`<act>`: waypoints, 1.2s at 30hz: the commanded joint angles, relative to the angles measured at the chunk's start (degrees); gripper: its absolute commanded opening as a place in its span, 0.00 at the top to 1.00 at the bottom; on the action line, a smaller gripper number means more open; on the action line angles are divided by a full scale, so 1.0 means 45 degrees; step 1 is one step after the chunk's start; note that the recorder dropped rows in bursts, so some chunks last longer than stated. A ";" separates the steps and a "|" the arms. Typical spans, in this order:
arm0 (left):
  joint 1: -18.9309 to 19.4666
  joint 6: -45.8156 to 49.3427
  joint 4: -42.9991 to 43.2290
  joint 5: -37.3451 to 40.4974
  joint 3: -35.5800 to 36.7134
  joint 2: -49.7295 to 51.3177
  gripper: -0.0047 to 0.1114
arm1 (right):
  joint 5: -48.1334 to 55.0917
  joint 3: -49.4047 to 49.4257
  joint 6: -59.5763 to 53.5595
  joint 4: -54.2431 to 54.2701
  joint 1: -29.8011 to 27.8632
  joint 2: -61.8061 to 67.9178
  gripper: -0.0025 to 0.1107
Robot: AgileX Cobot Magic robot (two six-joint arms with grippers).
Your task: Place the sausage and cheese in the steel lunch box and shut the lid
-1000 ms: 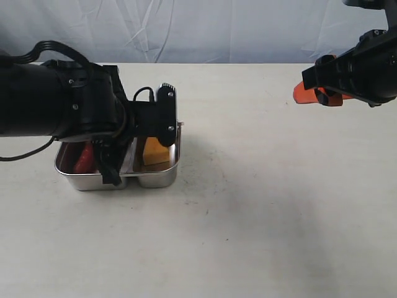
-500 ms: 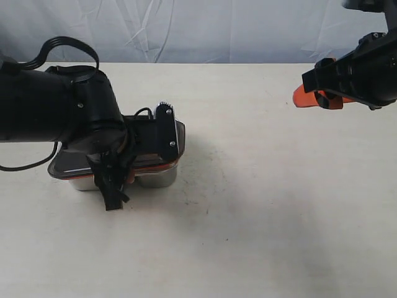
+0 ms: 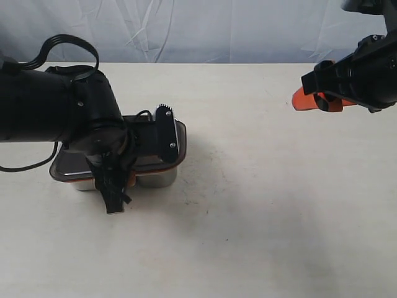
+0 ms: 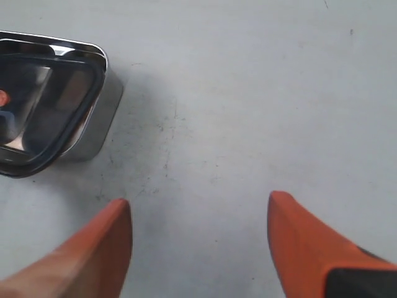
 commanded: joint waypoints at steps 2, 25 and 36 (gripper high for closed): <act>-0.0061 0.0004 -0.0560 -0.0500 0.0054 -0.0005 0.52 | 0.0219 0.0006 -0.0003 0.0029 -0.0062 -0.0088 0.44; -0.0030 -0.0019 -0.1129 0.0206 0.0054 -0.0005 0.52 | -0.2313 0.2318 0.0186 0.4696 -0.0062 0.0712 0.44; -0.0030 -0.0019 -0.1503 0.0910 0.0054 -0.0005 0.52 | -0.2828 0.3162 -0.3338 1.2359 -0.0039 0.3176 0.44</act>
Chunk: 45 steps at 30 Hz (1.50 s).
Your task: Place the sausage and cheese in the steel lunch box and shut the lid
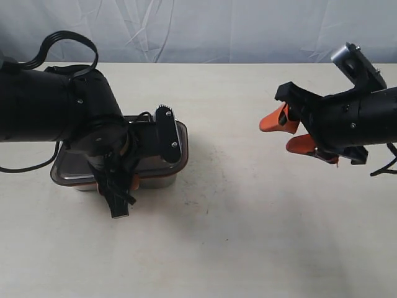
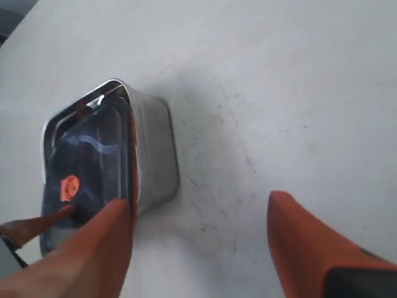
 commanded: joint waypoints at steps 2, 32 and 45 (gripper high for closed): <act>-0.0030 -0.0019 -0.0510 0.0862 0.0037 -0.0005 0.52 | 0.0496 0.0040 -0.2500 0.3882 -0.0039 0.1570 0.44; -0.0030 -0.0019 -0.0828 0.1841 -0.0106 -0.0689 0.52 | 0.1806 0.0040 -0.4101 0.4748 -0.0039 0.2476 0.44; -0.0030 -0.0824 0.0603 0.1785 -0.0446 -0.0932 0.52 | 0.2241 0.0040 -0.4615 0.4748 -0.0039 0.2476 0.46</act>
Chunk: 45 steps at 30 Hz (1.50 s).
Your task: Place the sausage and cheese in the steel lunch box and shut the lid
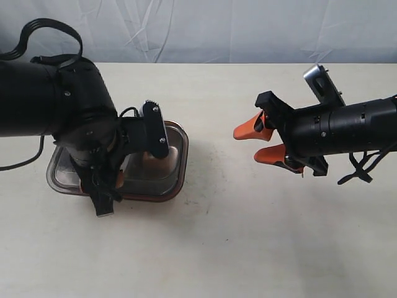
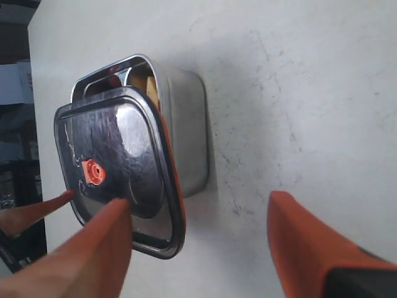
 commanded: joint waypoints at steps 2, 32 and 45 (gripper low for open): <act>-0.0030 -0.0801 0.0163 0.0641 -0.0507 -0.0780 0.56 | 0.0304 0.0040 -0.0278 -0.0057 -0.0039 0.0042 0.54; -0.0030 -0.4424 -0.6387 0.0195 0.0036 -0.0637 0.96 | -0.0660 0.0040 -0.0278 0.0027 -0.0039 -0.0058 0.98; -0.0030 -0.5343 -0.6699 -0.1754 0.1356 -0.0493 0.96 | -0.1665 0.0040 -0.0278 -0.0054 -0.0039 -0.0058 0.98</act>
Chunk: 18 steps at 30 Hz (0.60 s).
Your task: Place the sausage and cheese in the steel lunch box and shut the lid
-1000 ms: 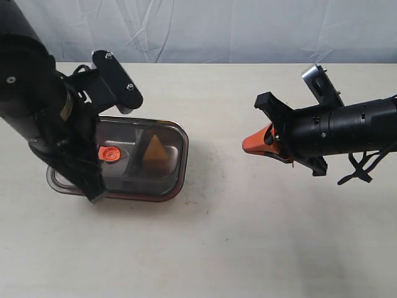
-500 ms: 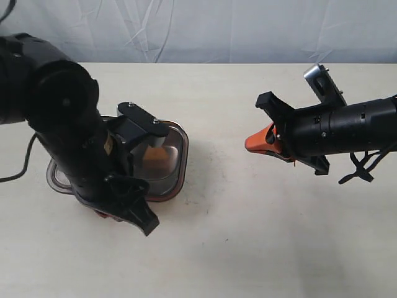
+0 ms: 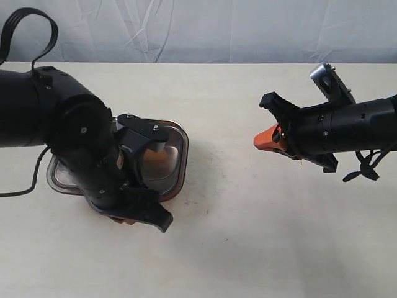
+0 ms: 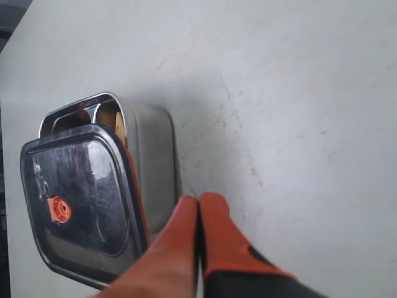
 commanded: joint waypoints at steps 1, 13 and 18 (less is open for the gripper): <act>-0.0030 -0.0173 -0.0173 -0.0772 0.0458 0.0009 0.96 | -0.0151 0.0040 -0.0136 -0.0053 -0.0039 -0.0058 0.98; -0.0030 -0.1489 0.1256 -0.1522 0.0570 0.0203 0.96 | -0.0152 0.0040 -0.0136 -0.0109 -0.0039 -0.0058 0.98; -0.0030 -0.1911 0.1781 -0.1596 0.0570 0.0203 0.96 | -0.0152 0.0040 -0.0190 -0.0107 -0.0039 -0.0058 0.98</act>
